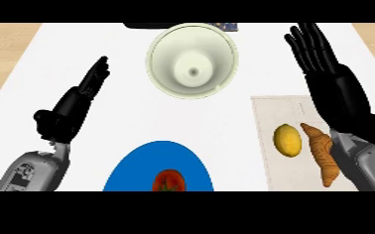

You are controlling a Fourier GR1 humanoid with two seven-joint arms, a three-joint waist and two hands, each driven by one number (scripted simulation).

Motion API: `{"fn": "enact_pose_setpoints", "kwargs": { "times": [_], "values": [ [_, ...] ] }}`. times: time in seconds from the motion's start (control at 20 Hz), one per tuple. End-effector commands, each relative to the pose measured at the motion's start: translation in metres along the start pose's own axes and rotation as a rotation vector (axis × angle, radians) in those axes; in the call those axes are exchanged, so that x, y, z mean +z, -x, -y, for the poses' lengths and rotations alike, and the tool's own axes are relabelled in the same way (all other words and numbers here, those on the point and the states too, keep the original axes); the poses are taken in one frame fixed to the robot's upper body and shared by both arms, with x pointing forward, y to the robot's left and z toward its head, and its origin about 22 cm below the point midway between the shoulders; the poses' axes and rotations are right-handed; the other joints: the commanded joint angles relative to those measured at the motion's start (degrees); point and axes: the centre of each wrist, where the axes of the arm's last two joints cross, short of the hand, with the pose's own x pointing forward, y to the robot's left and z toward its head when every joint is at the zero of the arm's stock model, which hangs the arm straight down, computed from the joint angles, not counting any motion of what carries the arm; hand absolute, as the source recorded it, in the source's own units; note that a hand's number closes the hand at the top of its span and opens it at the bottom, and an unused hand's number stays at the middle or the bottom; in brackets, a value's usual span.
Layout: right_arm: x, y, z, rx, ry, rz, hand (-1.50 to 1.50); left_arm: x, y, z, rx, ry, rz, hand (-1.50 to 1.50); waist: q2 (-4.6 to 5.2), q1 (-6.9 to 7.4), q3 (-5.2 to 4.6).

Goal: Pick the lemon from the placemat and place it in the bowl

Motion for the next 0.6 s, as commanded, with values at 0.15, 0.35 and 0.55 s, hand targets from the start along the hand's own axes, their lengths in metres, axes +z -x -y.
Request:
{"fn": "enact_pose_setpoints", "kwargs": {
  "times": [0.15,0.35,0.55],
  "values": [
    [0.053,0.031,0.038,0.187,0.588,-0.242,1.5,0.011,0.008,0.013,0.057,0.016,-0.025,0.0,-0.08,-4.24,-1.33],
    [0.133,0.069,0.089,0.57,0.83,-0.606,1.5,0.015,0.014,0.024,0.115,0.031,-0.038,0.0,1.53,-6.67,-2.13],
    [0.145,0.076,-0.001,0.436,1.038,-0.571,-1.5,0.018,0.0,0.044,0.152,0.12,-0.036,0.0,0.42,-1.58,-1.32]
  ]
}}
